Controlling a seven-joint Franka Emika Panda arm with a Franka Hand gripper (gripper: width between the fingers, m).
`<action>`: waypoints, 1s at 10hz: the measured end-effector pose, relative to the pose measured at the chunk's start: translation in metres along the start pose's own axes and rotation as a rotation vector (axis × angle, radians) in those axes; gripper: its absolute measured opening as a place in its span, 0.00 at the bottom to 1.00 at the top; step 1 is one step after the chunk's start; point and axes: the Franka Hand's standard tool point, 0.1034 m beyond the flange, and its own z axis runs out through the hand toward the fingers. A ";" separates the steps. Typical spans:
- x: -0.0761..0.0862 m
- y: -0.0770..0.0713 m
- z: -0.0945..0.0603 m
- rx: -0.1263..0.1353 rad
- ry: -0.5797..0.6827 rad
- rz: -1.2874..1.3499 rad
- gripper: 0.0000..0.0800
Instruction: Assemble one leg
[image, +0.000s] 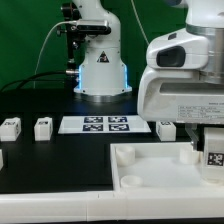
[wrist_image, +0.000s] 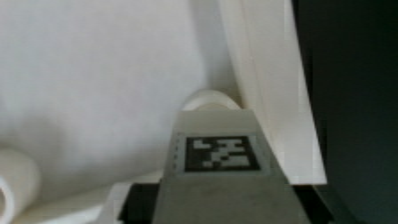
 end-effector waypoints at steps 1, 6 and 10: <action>0.000 0.000 0.000 -0.003 0.001 0.142 0.37; -0.002 -0.003 0.001 -0.010 0.000 0.556 0.37; -0.003 -0.003 0.002 -0.010 0.000 0.528 0.81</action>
Offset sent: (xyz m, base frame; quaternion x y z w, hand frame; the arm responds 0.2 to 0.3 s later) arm 0.0009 0.0015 0.0009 -0.0188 -0.0036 0.3486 0.9371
